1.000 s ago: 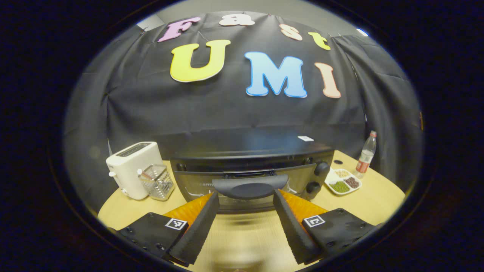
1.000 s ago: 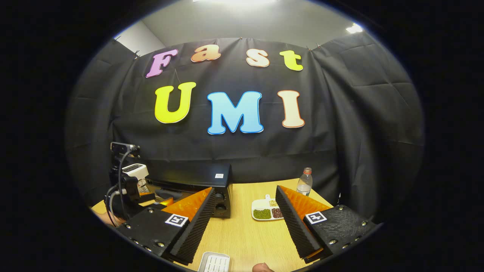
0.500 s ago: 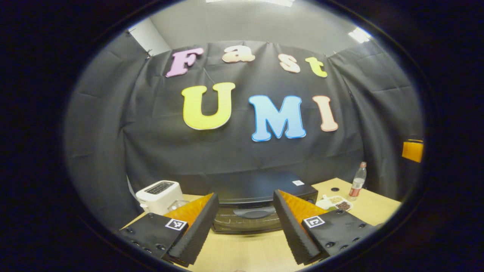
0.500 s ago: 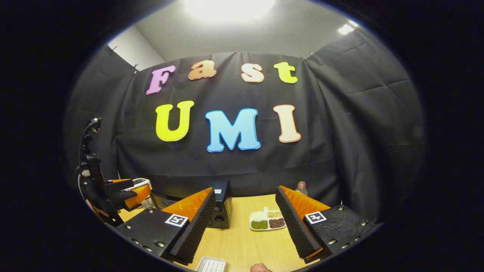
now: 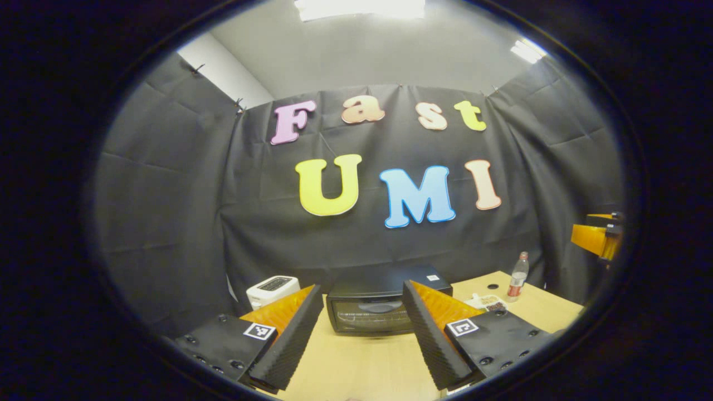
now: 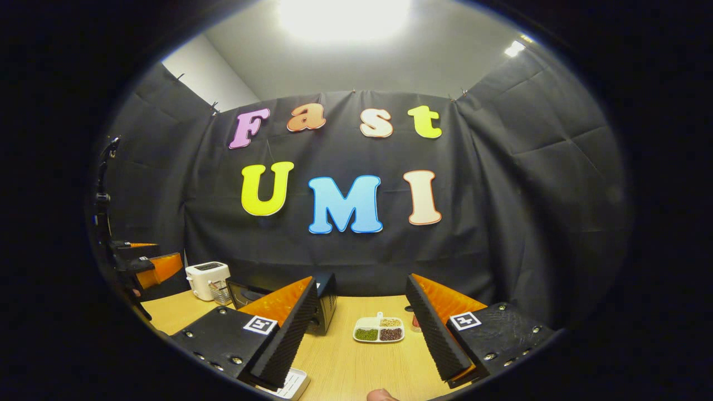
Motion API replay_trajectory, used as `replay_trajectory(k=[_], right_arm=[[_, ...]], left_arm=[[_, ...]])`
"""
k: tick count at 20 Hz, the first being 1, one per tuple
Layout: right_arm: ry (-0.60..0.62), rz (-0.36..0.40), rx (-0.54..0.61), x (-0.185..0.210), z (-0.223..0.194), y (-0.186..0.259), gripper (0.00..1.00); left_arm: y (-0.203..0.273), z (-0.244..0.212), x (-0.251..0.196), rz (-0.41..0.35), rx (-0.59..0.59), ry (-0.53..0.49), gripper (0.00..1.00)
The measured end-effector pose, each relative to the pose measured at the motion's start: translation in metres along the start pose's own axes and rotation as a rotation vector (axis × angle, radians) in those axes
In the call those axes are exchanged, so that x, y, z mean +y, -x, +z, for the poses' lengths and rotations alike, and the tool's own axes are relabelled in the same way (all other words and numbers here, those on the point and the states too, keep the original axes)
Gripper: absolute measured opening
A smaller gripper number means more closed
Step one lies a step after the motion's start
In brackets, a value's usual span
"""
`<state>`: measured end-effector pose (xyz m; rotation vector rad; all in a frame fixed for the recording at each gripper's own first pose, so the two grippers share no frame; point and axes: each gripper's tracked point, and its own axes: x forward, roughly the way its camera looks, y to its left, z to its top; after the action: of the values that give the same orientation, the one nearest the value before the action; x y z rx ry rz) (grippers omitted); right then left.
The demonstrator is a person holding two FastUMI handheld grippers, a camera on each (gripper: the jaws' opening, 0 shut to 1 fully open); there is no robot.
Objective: Open the electric oven with the left hand, put the food in, and close the electric oven.
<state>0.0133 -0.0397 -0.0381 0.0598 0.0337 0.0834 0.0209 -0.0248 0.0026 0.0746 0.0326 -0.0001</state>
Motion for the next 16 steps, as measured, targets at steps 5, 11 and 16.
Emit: replay_trajectory(k=[5,11,16], right_arm=[[0.008,-0.005,-0.011,0.008,0.001,0.012,0.96],[-0.012,-0.014,-0.011,0.03,0.005,0.022,0.96],[-0.01,-0.015,-0.012,0.043,0.011,0.025,0.96]], left_arm=[[0.035,0.005,0.027,0.027,-0.009,0.016,1.0],[0.053,-0.002,0.052,0.032,-0.011,0.045,1.0],[0.054,0.0,0.067,0.039,-0.029,0.07,0.9]])
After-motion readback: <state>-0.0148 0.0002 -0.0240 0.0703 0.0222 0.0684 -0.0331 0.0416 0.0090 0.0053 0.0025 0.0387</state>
